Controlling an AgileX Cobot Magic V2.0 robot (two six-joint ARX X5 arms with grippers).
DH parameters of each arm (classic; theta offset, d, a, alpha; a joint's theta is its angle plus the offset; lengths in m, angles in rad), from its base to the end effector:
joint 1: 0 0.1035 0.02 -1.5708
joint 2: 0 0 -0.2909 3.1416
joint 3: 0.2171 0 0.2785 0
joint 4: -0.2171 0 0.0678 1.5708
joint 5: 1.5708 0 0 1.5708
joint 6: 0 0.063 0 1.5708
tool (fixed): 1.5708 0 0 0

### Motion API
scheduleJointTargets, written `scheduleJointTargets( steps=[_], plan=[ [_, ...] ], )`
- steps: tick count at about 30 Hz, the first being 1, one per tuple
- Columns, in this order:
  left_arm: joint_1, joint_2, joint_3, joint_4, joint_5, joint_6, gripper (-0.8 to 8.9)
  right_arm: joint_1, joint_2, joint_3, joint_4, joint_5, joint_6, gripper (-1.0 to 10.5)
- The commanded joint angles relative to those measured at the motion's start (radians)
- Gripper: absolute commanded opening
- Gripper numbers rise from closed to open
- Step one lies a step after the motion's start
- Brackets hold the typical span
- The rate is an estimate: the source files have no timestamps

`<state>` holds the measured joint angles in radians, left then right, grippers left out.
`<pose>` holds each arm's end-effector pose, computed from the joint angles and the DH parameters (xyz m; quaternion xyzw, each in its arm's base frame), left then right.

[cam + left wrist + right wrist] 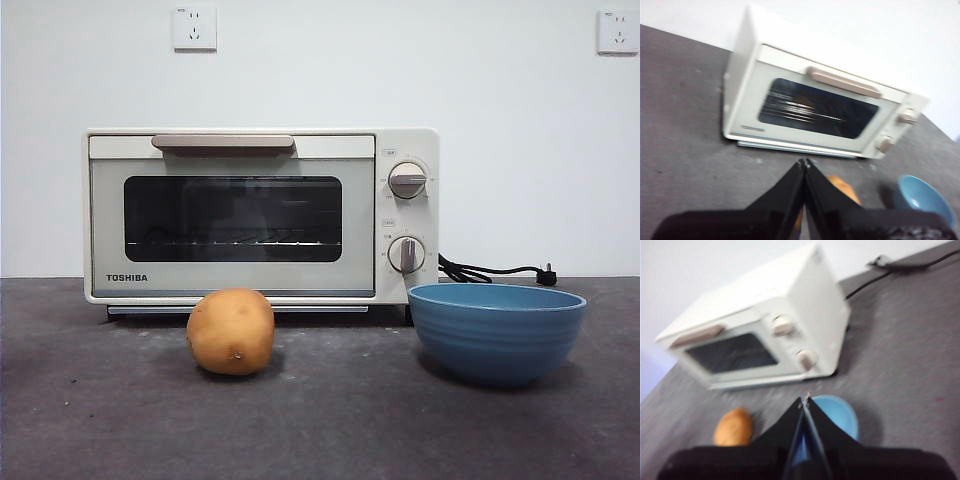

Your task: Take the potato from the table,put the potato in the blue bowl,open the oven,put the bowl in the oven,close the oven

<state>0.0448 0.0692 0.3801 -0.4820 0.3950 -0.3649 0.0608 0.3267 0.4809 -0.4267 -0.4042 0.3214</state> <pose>0.0955 -0.0200 0.2425 -0.1963 0.1135 -0.1556 0.9614 0.1234 0.0323 0.2641 0.1772 0.1686 0.2039 0.9479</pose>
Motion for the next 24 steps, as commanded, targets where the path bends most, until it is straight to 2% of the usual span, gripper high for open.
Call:
scheduleJointTargets(
  steps=[1, 6, 11, 16, 22, 24],
  plan=[
    [0.002, 0.071, 0.078, -0.055, 0.063, 0.050, -0.08, 0.009, 0.103, 0.112, -0.102, -0.062, -0.104, -0.1],
    [0.002, 0.208, 0.213, -0.181, 0.180, 0.142, -0.08, 0.027, 0.265, 0.311, -0.326, -0.149, -0.248, -0.1],
    [0.000, 0.331, 0.346, -0.321, 0.260, 0.251, -0.08, 0.070, 0.389, 0.486, -0.531, -0.148, -0.369, -0.1],
    [-0.011, 0.404, 0.451, -0.455, 0.288, 0.348, -0.08, 0.147, 0.451, 0.582, -0.660, -0.148, -0.416, -0.1],
    [-0.031, 0.413, 0.479, -0.486, 0.286, 0.370, -0.08, 0.216, 0.461, 0.592, -0.680, -0.148, -0.419, 0.1],
    [-0.032, 0.413, 0.479, -0.488, 0.287, 0.370, -0.08, 0.221, 0.460, 0.592, -0.679, -0.147, -0.416, 0.8]
  ],
)
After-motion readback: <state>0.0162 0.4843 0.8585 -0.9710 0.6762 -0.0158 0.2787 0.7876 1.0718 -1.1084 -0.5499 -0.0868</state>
